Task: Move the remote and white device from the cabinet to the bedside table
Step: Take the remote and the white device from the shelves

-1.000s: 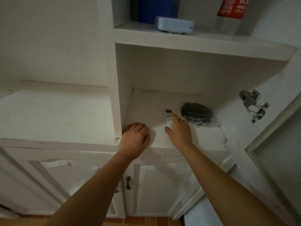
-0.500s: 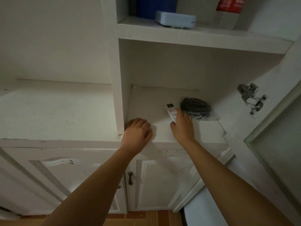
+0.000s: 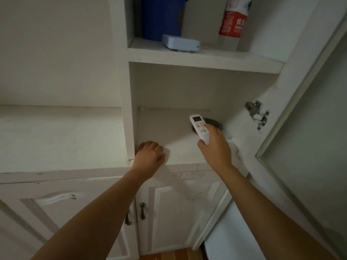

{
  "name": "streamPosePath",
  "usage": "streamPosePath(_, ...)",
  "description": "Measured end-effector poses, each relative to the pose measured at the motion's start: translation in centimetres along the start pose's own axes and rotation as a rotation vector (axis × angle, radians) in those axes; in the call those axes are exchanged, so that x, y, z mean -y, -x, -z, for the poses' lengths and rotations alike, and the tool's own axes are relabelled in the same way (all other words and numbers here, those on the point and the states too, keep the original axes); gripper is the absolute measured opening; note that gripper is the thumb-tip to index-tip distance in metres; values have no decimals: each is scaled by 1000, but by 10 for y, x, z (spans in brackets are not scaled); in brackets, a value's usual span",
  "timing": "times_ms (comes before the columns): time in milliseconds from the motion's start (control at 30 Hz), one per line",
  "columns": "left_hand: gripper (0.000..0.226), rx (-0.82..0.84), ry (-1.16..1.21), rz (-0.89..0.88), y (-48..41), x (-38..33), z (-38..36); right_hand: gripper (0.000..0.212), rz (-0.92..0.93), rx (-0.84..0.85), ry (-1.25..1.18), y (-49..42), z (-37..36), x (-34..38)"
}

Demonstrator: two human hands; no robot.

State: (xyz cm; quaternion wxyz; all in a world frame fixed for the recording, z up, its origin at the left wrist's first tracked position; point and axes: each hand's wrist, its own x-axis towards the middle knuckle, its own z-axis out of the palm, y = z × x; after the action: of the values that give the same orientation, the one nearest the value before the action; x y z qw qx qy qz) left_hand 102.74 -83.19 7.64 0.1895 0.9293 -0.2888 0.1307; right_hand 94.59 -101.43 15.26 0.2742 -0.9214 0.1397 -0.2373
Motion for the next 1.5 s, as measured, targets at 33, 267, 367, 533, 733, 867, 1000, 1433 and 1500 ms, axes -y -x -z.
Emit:
streamPosePath(33,37,5,-4,-1,1,-1,2,51,-1,-15,-8,3,7,1)
streamPosePath(267,32,-62,31,-70,-1,-26,28,50,20,-113,-44,21,43,12)
streamPosePath(367,28,-180,55,-144,-6,-42,47,51,32,-141,-72,28,56,19)
streamPosePath(533,23,-421,50,-268,-15,-70,93,52,109,-235,-137,33,79,35)
streamPosePath(733,27,-646,67,-369,-23,-100,150,50,165,-316,-160,32,104,57)
streamPosePath(867,31,-708,57,-397,-31,-109,173,50,187,-348,-152,29,115,68)
streamPosePath(1000,26,-740,22,-373,-46,-110,179,51,204,-365,-152,23,123,75)
streamPosePath(1433,55,-210,31,321,-134,-137,219,55,217,-332,-96,-19,140,75)
streamPosePath(1500,56,-197,16,345,-143,-139,218,55,212,-325,-98,-24,139,73)
